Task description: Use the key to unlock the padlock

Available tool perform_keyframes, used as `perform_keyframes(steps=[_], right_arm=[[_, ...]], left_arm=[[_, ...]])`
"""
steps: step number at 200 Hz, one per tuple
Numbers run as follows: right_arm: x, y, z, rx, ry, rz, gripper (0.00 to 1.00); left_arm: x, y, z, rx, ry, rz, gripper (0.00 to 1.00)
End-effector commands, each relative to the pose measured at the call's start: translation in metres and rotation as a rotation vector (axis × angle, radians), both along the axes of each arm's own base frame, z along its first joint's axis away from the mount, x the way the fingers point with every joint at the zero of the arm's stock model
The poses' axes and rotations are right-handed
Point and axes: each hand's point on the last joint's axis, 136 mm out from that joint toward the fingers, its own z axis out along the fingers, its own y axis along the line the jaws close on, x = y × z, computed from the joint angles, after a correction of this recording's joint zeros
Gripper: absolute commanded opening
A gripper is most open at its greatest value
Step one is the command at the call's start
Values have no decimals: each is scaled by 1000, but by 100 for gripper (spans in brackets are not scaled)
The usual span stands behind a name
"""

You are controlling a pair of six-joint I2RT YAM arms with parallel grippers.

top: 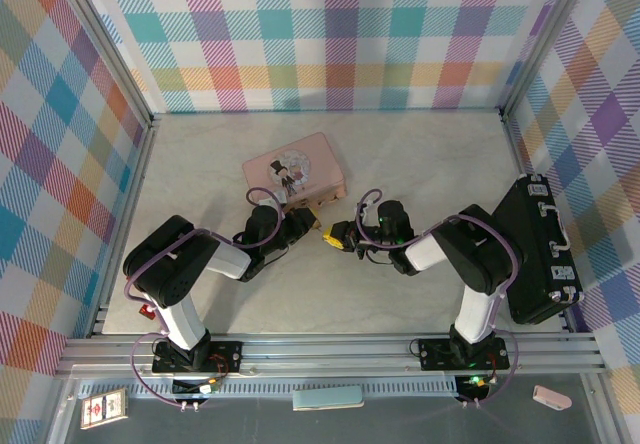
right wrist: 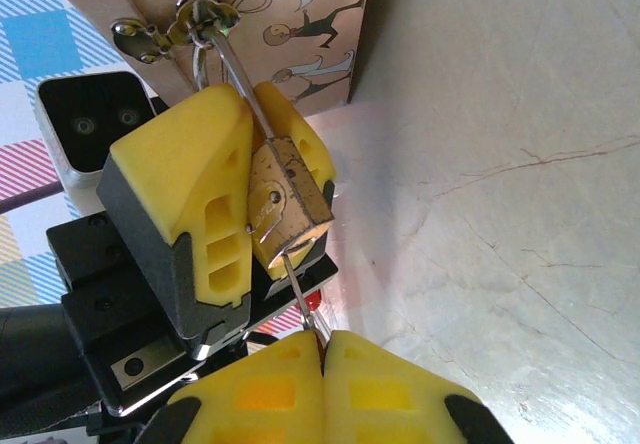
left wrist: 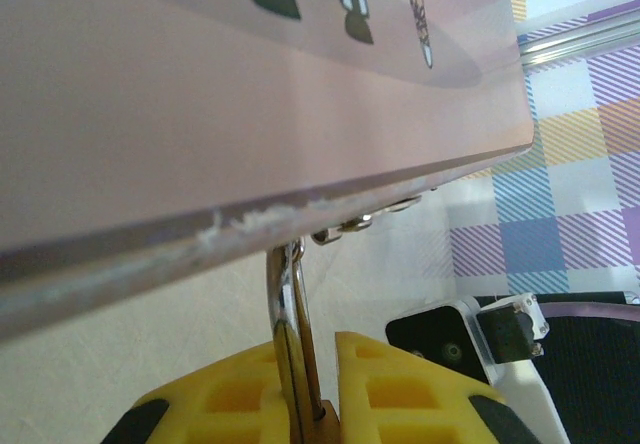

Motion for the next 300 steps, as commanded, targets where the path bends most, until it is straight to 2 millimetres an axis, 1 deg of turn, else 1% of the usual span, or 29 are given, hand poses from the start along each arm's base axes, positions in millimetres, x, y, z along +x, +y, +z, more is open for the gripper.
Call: perform_keyframes(steps=[1,28,157,254,300], right_arm=[[9,3,9,33,-32,-6,0],[9,2,5,30,-24,-13,0],[11,0,6,36,-30,-35,0],[12,-2,1,21,-22,-53,0],[13,-4,-1,13,-21,-64,0]], left_arm=[[0,9,-12,-64,103,45,6],[0,9,-10,-70,99,46,6],[1,9,-8,-84,96,47,5],[1,9,-3,-97,95,54,5],[1,10,-4,-87,99,58,5]])
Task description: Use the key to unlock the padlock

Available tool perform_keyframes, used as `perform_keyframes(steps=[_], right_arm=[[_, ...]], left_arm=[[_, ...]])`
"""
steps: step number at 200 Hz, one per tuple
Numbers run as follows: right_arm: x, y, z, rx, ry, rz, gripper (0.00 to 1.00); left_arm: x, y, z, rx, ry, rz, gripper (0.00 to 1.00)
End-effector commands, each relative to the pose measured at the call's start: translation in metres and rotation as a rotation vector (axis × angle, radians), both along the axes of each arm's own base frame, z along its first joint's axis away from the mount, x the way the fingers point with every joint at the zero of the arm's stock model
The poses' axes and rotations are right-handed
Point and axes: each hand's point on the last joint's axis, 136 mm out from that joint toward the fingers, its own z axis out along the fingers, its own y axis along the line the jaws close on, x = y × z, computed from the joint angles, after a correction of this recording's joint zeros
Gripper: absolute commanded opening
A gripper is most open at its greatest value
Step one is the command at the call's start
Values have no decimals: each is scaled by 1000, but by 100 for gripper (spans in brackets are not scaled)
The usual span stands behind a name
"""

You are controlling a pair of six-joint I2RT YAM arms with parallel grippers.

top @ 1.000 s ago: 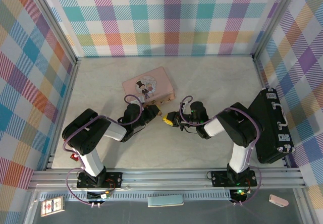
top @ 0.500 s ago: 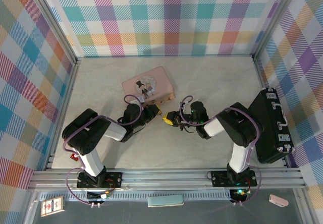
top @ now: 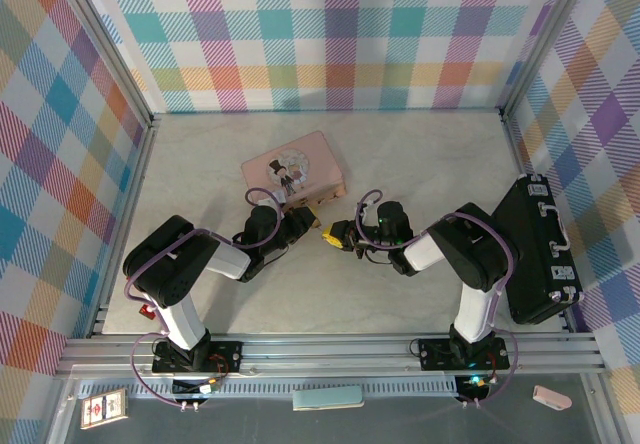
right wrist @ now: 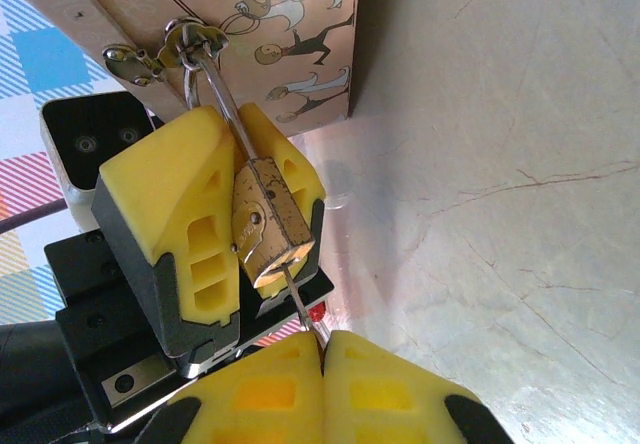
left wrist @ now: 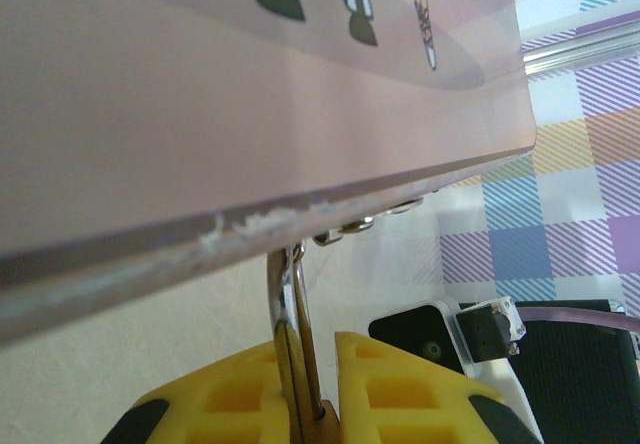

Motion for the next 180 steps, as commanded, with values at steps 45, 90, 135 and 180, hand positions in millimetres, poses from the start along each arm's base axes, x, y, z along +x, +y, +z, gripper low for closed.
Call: perform_keyframes(steps=[45,90,135,180], right_arm=[[3,-1,4,6,-24,-23,0],[3,-3,7,-16,-38,-26,0],[4,-1,13,-17,-52,-23,0],[0,6,13,-12,-51,-12,0]], left_arm=[[1,6,0,-79,96,37,5],[1,7,2,-60,96,38,5],[3,6,3,-71,95,39,5],[4,6,3,-71,97,41,5]])
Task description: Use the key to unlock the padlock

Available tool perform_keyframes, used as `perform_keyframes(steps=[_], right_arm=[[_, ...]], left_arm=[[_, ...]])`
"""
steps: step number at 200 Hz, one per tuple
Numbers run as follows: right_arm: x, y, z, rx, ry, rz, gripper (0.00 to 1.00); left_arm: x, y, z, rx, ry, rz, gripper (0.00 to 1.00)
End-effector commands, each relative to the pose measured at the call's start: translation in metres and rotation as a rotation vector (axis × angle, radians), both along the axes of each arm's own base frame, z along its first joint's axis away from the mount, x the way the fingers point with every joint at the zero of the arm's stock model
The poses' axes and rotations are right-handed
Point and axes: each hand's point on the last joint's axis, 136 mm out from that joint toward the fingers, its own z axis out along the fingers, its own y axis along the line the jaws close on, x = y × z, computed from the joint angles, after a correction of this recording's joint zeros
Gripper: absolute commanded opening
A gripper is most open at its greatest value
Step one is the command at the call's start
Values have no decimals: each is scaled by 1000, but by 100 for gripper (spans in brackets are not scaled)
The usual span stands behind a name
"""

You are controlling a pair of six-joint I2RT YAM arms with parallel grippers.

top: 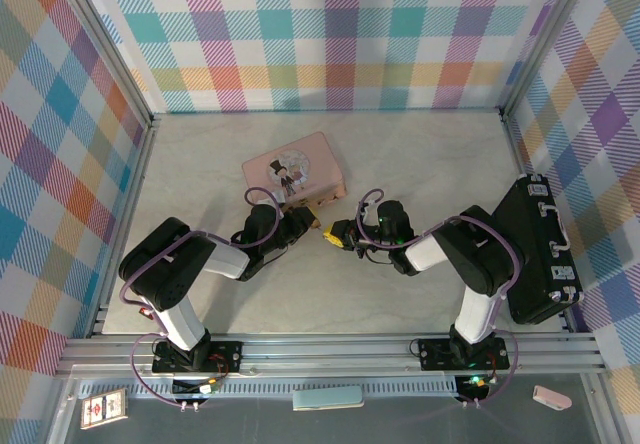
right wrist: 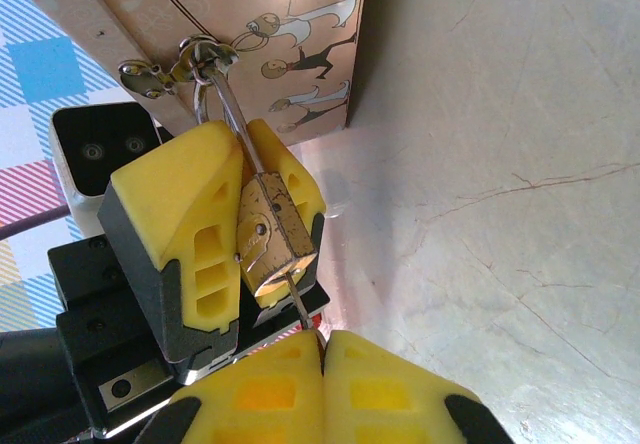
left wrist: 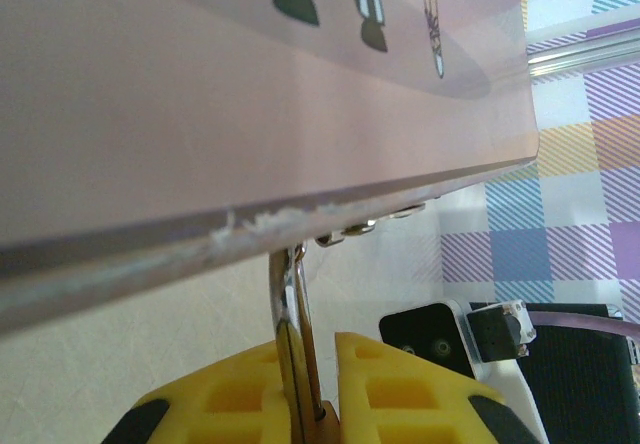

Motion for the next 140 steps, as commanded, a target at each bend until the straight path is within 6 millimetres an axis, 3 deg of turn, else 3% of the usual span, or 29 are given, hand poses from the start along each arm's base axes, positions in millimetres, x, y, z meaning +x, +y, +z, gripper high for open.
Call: perform_keyframes(steps=[1,140], right_arm=[[2,7,11,12,-46,3,0],[-1,17,13,25,-57,-17,0]], left_arm=[[6,5,2,-64,60,39,5],[3,1,0,-69,60,34,5]])
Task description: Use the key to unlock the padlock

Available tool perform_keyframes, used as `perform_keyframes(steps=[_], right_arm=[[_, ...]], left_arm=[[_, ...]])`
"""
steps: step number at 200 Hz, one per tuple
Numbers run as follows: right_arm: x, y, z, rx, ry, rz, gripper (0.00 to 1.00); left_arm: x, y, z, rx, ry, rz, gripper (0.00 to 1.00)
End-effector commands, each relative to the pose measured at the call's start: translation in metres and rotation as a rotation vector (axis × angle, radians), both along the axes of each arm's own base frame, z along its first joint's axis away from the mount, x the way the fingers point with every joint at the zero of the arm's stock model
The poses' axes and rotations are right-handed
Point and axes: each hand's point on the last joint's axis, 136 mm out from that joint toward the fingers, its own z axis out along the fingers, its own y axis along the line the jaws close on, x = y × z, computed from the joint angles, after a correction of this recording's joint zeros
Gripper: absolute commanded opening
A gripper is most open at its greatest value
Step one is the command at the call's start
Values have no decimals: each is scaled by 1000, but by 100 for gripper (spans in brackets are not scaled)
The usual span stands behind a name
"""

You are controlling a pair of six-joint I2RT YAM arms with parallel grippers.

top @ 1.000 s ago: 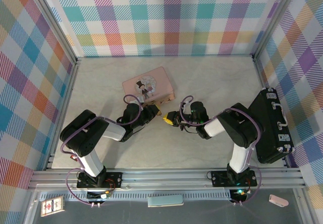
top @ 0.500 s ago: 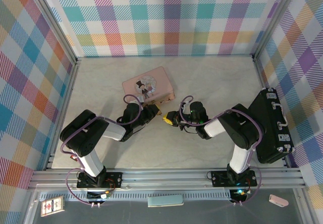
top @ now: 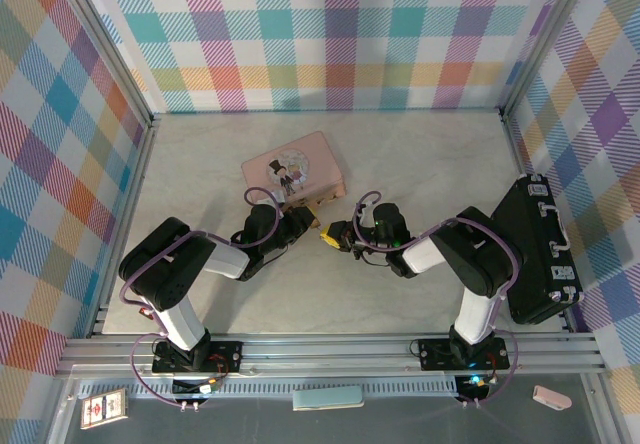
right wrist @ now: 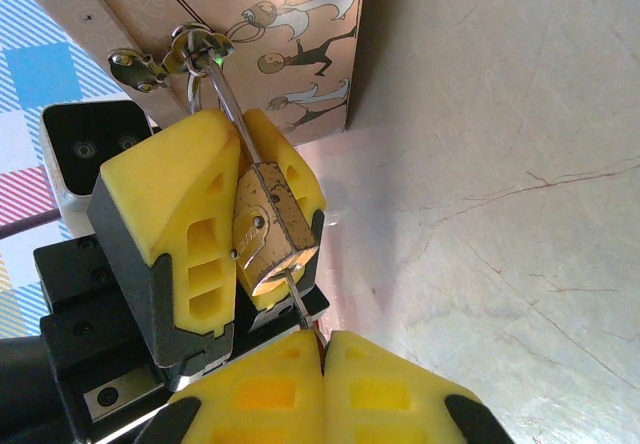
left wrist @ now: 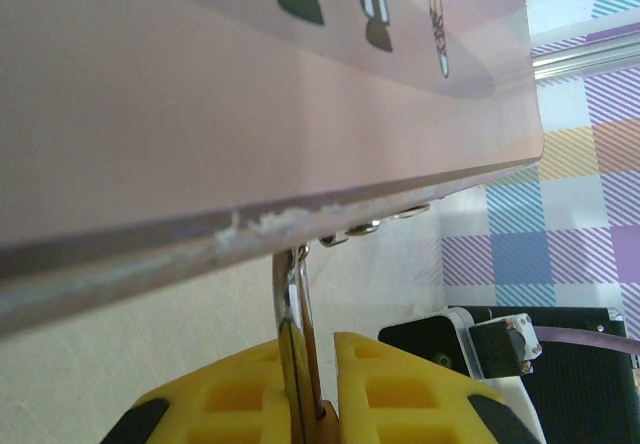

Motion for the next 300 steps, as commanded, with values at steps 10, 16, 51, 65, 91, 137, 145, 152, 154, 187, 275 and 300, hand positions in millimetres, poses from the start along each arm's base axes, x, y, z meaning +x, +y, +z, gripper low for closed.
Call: perform_keyframes(steps=[10,16,51,65,91,137,145,152,154,187,275,300], right_arm=[[3,8,13,35,-47,0,0],[4,8,15,38,-50,1,0],[8,12,17,45,-54,3,0],[10,14,19,51,-58,2,0],[12,15,19,49,-60,4,0],[11,15,18,46,-57,2,0],[11,16,17,46,-55,4,0],[10,16,17,47,-56,4,0],[10,16,17,47,-55,4,0],[9,20,17,47,-54,9,0],[9,17,11,41,-38,-13,0],[10,18,11,46,-35,-14,0]], left_arm=[[2,1,0,-71,61,27,5],[2,1,-1,-70,61,29,5],[1,1,-3,-64,66,28,5],[2,-1,-3,-68,66,25,5],[1,-1,-1,-66,62,22,5],[0,0,1,-60,59,22,5],[0,-1,2,-63,58,22,5],[0,-1,2,-63,57,22,5],[0,-1,3,-63,57,22,5],[-1,-4,5,-65,54,17,5],[-4,-6,6,-64,55,16,5],[-6,-6,6,-64,56,17,4]])
